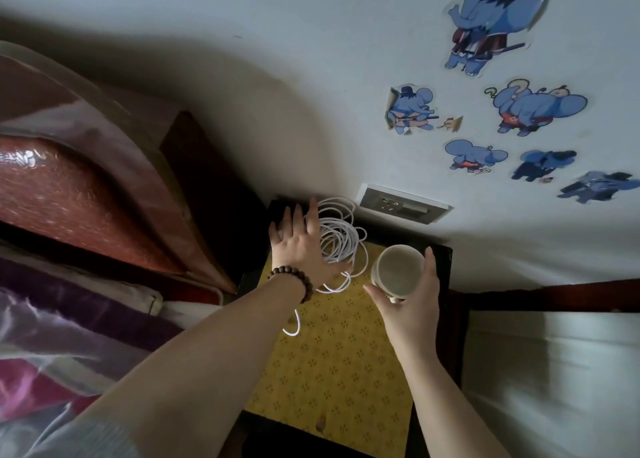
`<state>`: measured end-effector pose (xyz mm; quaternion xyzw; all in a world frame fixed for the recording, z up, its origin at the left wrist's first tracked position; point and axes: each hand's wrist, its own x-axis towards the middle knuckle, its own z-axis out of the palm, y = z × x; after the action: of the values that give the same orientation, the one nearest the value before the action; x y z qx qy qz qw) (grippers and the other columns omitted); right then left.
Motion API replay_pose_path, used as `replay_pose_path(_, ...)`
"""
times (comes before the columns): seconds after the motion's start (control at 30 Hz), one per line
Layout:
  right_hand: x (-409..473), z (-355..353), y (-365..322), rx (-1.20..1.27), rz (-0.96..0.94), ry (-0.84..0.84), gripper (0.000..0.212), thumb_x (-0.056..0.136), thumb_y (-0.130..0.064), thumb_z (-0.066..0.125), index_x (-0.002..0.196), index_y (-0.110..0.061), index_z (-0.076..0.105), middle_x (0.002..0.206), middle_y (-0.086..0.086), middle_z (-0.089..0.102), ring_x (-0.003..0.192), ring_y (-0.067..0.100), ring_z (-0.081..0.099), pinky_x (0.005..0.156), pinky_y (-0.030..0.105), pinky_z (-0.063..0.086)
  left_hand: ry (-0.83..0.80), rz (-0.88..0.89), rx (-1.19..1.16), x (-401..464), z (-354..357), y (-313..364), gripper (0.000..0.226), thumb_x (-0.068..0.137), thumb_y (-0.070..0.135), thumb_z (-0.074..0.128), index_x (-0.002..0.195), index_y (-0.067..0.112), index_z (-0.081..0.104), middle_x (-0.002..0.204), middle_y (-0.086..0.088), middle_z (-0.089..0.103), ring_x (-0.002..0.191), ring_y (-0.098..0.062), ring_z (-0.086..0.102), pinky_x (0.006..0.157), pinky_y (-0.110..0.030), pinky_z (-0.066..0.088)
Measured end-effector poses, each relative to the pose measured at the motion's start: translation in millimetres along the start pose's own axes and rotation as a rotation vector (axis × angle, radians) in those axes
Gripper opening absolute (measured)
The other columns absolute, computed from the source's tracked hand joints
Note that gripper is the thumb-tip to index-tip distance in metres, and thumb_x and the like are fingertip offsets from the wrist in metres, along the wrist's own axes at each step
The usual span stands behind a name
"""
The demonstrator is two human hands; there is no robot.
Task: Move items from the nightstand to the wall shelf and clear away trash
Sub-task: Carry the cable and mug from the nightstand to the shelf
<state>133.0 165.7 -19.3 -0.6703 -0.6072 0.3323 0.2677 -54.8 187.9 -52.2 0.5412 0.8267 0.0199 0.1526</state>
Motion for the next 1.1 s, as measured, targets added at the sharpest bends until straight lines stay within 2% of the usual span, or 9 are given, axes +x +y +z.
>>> replay_pose_path(0.1, 3.3, 2.2, 3.5, -0.012, -0.024, 0.038, 0.105, 0.062, -0.036, 0.084, 0.146, -0.020, 0.023, 0.138, 0.008, 0.045, 0.122, 0.022, 0.047, 0.095, 0.036, 0.043, 0.066, 0.010, -0.019, 1.1, 6.1, -0.6, 0.129, 0.047, 0.088, 0.055, 0.146, 0.023, 0.003, 0.148, -0.008, 0.031, 0.137, -0.028, 0.024, 0.107, -0.051, 0.021)
replay_pose_path(0.2, 6.2, 2.1, 7.2, 0.007, -0.014, 0.057, 0.101, 0.062, -0.034, 0.084, 0.144, -0.021, 0.027, 0.134, 0.006, 0.048, 0.119, 0.019, 0.049, 0.091, 0.031, 0.041, 0.172, 0.041, -0.039, 2.2, 10.6, 0.3, 0.107, 0.054, 0.085, 0.054, 0.138, 0.024, 0.030, 0.128, -0.002, 0.050, 0.118, -0.028, 0.043, 0.098, -0.048, 0.032)
replay_pose_path(0.33, 8.0, 0.8, 10.3, 0.034, -0.033, 0.043, 0.093, 0.062, -0.031, 0.086, 0.138, -0.023, 0.033, 0.126, 0.000, 0.050, 0.109, 0.008, 0.047, 0.086, 0.027, 0.043, 0.247, 0.042, -0.062, 1.9, 14.4, 3.1, 0.078, 0.062, 0.075, 0.058, 0.121, 0.028, 0.045, 0.110, 0.004, 0.061, 0.105, -0.025, 0.050, 0.089, -0.045, 0.039)
replay_pose_path(0.4, 7.1, 0.5, 10.4, 0.044, -0.038, 0.027, 0.092, 0.062, -0.030, 0.086, 0.137, -0.023, 0.034, 0.123, -0.002, 0.051, 0.108, 0.007, 0.047, 0.084, 0.023, 0.041, 0.240, 0.013, -0.109, -1.1, 12.6, 2.5, 0.070, 0.064, 0.071, 0.059, 0.119, 0.028, 0.048, 0.108, 0.005, 0.062, 0.105, -0.025, 0.050, 0.088, -0.045, 0.039)
replay_pose_path(0.53, 0.4, -2.7, 4.4, 0.081, -0.016, -0.021, 0.090, 0.063, -0.028, 0.086, 0.137, -0.024, 0.035, 0.123, -0.003, 0.051, 0.110, 0.009, 0.048, 0.087, 0.027, 0.042, 0.204, -0.033, -0.264, -19.0, 4.6, -4.3, 0.065, 0.067, 0.062, 0.065, 0.120, 0.029, 0.046, 0.114, 0.003, 0.061, 0.109, -0.023, 0.050, 0.088, -0.045, 0.042)
replay_pose_path(0.6, -5.4, -8.4, -4.8, 0.097, -0.005, -0.039, 0.088, 0.064, -0.028, 0.085, 0.136, -0.027, 0.035, 0.122, -0.006, 0.051, 0.108, 0.007, 0.049, 0.086, 0.028, 0.043, 0.202, -0.053, -0.339, -34.0, -7.8, -7.5, 0.065, 0.067, 0.064, 0.061, 0.120, 0.031, 0.045, 0.115, 0.005, 0.060, 0.108, -0.022, 0.051, 0.088, -0.045, 0.043)
replay_pose_path(0.77, -21.3, -39.0, -52.4, 0.097, -0.071, -0.106, 0.086, 0.064, -0.038, 0.083, 0.135, -0.032, 0.034, 0.119, -0.011, 0.049, 0.105, 0.002, 0.050, 0.076, 0.015, 0.038, 0.230, -0.091, -0.462, -81.8, -64.7, -16.2, 0.064, 0.065, 0.074, 0.055, 0.115, 0.036, 0.044, 0.107, 0.011, 0.060, 0.100, -0.015, 0.052, 0.084, -0.039, 0.043)
replay_pose_path(1.0, -53.6, -84.7, -141.3, 0.011, -0.257, -0.172, 0.095, 0.061, -0.036, 0.086, 0.138, -0.030, 0.030, 0.128, -0.007, 0.049, 0.113, 0.011, 0.046, 0.090, 0.032, 0.041, 0.339, -0.200, -0.604, -155.7, -167.6, -40.1, 0.061, 0.066, 0.066, 0.063, 0.113, 0.031, 0.046, 0.104, 0.010, 0.060, 0.100, -0.018, 0.054, 0.083, -0.045, 0.047)
replay_pose_path(1.1, -67.8, -93.9, -168.2, -0.004, -0.354, -0.205, 0.094, 0.064, -0.033, 0.085, 0.140, -0.024, 0.031, 0.133, -0.001, 0.050, 0.117, 0.015, 0.048, 0.090, 0.030, 0.040, 0.407, -0.247, -0.632, -187.6, -201.2, -55.7, 0.055, 0.064, 0.067, 0.062, 0.107, 0.037, 0.044, 0.100, 0.014, 0.059, 0.099, -0.015, 0.054, 0.082, -0.046, 0.048)
